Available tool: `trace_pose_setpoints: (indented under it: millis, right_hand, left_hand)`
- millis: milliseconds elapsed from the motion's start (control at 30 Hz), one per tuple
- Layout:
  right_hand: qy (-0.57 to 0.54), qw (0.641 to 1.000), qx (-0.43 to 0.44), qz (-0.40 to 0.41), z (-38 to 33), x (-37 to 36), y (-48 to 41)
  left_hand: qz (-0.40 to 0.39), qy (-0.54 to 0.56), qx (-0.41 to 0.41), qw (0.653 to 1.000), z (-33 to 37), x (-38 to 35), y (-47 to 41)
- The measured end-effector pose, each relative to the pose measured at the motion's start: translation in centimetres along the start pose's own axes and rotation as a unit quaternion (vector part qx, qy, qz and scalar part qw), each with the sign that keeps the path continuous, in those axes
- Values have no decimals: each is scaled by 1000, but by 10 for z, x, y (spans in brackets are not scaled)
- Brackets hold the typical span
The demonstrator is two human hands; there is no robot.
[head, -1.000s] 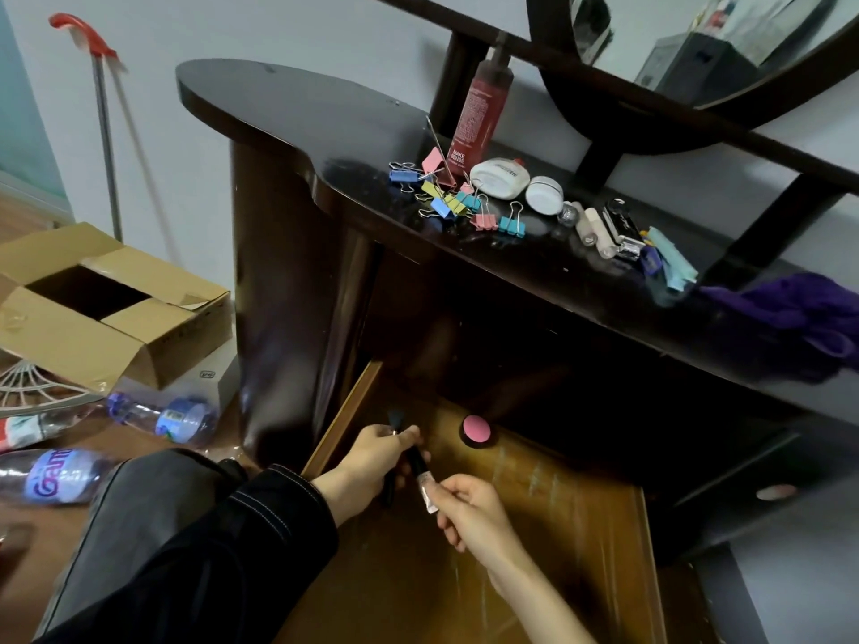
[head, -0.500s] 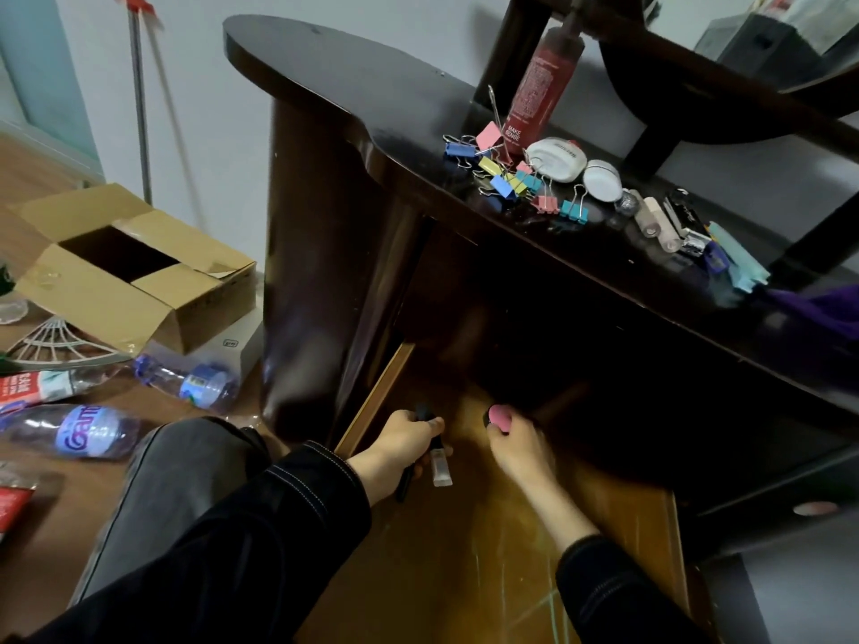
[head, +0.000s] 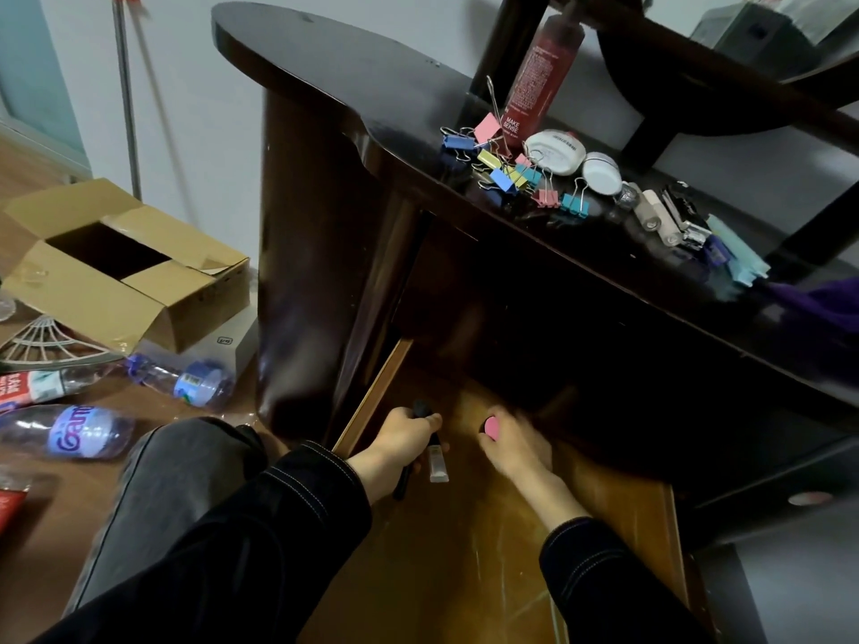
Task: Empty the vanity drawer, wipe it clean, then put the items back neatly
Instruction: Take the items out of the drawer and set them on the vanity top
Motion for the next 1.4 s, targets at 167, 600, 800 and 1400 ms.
trace_pose_setpoints:
  millis: [167,600,800,1400]
  right_hand:
    - [-112,993,4,43,7,6,32]
    - [-262,935,143,192,-33,116,177]
    - [-268,874,243,324,-60,239,205]
    - [-231,921,93,299,32,328,97]
  left_hand:
    - [-42,26,8,999,0,-4,7]
    - [-149,-135,-184,962,42,-26,111]
    - [-145,-143,-346,916,129,-19,211]
    - [159,-546,-459,682,310,-123,198]
Point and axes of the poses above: each hand's wrist, its own y-axis away from the middle knuckle, its own x-axis out of the back of the hand, z = x × y, the point moved 6 cm from there along -y, towards the middle knuckle, and after that the axes turned 12 degrees about x, right-handed, at the moved point
